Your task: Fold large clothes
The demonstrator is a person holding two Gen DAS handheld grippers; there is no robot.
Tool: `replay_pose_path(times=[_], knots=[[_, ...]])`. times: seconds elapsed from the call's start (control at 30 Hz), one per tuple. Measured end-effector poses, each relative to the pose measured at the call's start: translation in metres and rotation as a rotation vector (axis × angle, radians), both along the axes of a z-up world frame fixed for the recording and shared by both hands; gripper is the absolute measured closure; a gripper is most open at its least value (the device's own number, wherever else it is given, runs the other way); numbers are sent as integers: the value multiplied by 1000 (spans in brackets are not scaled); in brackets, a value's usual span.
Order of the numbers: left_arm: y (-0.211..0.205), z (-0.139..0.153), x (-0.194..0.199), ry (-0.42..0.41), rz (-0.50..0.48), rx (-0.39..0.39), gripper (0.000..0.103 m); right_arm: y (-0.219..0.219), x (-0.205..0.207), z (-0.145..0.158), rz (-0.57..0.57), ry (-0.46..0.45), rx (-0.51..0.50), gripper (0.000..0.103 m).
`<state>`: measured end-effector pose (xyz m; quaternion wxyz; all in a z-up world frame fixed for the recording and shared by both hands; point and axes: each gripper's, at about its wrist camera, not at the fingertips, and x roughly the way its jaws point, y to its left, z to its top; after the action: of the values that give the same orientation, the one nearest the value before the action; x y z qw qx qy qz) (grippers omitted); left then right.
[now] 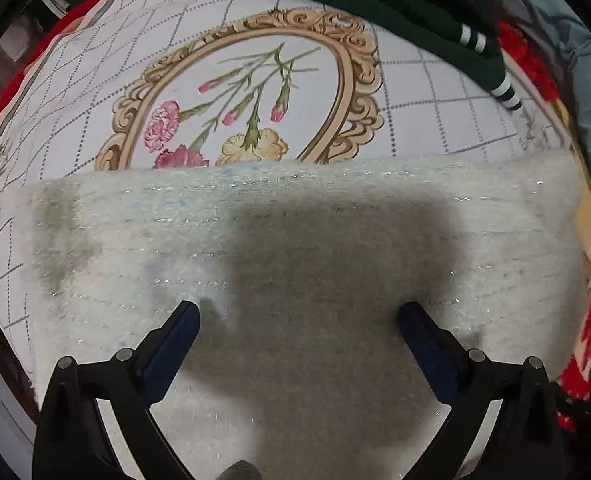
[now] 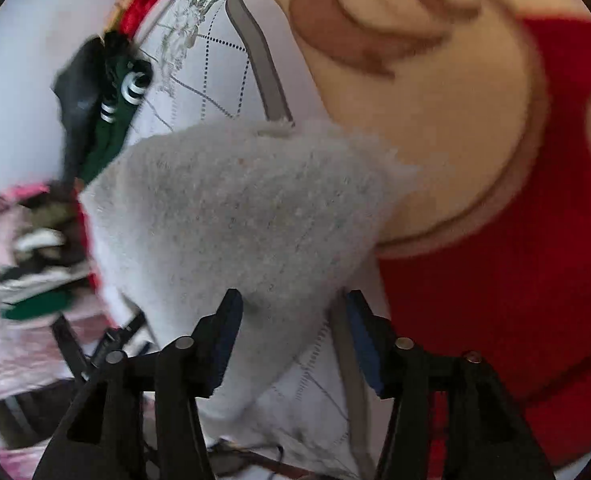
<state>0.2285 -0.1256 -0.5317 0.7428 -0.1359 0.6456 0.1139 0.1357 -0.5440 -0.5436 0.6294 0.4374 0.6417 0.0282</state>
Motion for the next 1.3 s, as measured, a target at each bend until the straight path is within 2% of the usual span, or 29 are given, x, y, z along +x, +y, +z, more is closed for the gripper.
replay_pose_path(times=[0.1, 0.2, 0.33, 0.5, 0.57, 0.63, 0.73, 0.87, 1.0, 1.13, 1.2, 1.27, 1.3], knots=[[-8, -11, -1, 28, -43, 25, 0, 9, 0, -33, -73, -53, 142, 44], [-8, -26, -1, 31, -63, 20, 0, 20, 13, -45, -113, -134, 212, 44], [-5, -25, 1, 19, -94, 32, 0, 37, 39, -43, -84, -195, 217, 38], [-2, -27, 10, 25, -88, 33, 0, 46, 57, -49, -95, -243, 263, 39], [1, -26, 12, 20, -84, 36, 0, 50, 62, -45, -93, -256, 256, 50], [2, -27, 18, 14, -82, 41, 0, 54, 68, -39, -95, -268, 243, 70], [0, -29, 32, 7, -84, 40, 0, 60, 76, -18, -107, -297, 215, 79], [-11, -31, 59, -29, -117, 19, 0, 63, 82, 23, -118, -352, 169, 83], [-34, -34, 91, -84, -201, -49, 0, 63, 86, 74, -97, -430, 62, 84], [-48, -38, 111, -116, -238, -147, 0, 74, 95, 124, -3, -515, -91, 84], [-47, -36, 114, -118, -223, -193, 0, 88, 97, 146, 69, -551, -141, 84], [-34, -26, 108, -126, -168, -234, 2, 103, 95, 162, 138, -579, -176, 84], [-15, -11, 96, -161, -95, -279, 2, 113, 94, 171, 181, -595, -184, 84]])
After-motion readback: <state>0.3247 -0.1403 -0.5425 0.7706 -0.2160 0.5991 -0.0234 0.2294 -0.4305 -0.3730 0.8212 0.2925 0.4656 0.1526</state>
